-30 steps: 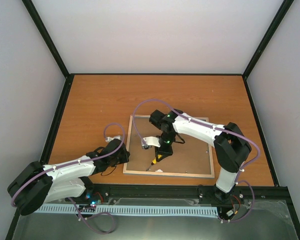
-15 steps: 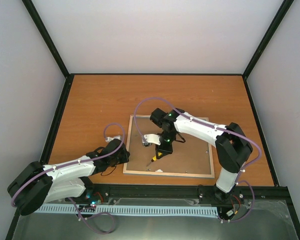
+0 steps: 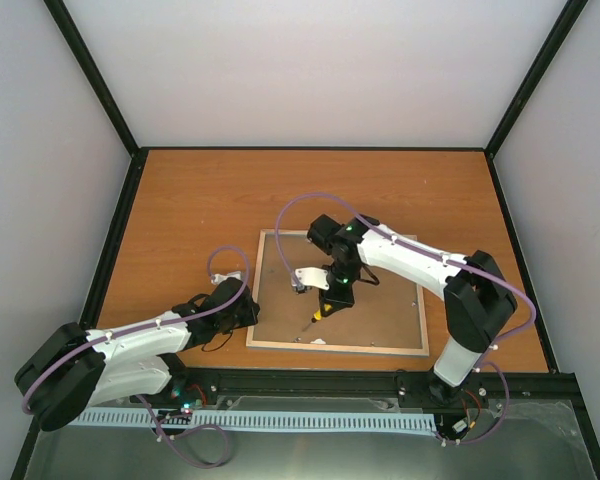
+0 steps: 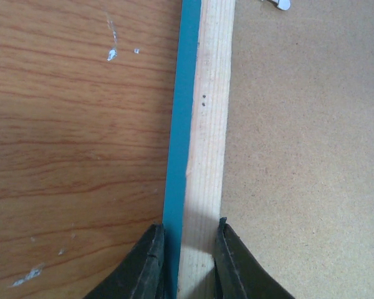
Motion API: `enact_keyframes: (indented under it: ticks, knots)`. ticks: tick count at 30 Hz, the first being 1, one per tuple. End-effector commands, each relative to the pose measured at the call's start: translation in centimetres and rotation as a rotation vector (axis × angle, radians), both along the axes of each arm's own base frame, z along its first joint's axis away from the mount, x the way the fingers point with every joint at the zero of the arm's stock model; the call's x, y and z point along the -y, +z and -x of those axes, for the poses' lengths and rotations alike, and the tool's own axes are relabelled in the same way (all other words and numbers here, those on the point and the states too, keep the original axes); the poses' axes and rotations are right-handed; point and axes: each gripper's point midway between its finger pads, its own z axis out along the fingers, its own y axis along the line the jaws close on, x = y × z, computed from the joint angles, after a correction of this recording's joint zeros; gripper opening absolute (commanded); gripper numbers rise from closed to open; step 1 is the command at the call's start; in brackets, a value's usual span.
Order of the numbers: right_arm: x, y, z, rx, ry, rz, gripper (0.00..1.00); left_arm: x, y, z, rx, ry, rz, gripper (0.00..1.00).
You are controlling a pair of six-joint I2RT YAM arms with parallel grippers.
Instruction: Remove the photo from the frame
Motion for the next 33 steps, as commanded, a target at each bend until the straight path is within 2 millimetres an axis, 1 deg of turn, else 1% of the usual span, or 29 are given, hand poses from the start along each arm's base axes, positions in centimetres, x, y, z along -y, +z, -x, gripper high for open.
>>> enact_keyframes:
  ticks: [1,9,16,25,33]
  knots:
    - [0.8,0.1,1.8,-0.070,0.035,-0.003,0.03,-1.6,-2.2,1.5,-0.081,0.049,-0.040,0.01]
    - [-0.4,-0.5,1.8,-0.115,0.036,-0.032,0.03,-1.6,-2.1,1.5,-0.078,0.048,-0.038,0.01]
    - [-1.0,-1.4,1.9,-0.136,0.045,-0.021,0.03,-1.6,-2.1,1.5,-0.078,0.048,-0.038,0.01]
    - [-2.0,-1.4,1.5,-0.141,0.024,-0.052,0.03,-1.6,-2.2,1.5,-0.078,0.047,-0.042,0.01]
    - [-2.9,-0.9,0.4,-0.113,-0.030,-0.070,0.03,-1.6,-2.2,1.5,-0.079,0.047,-0.042,0.01]
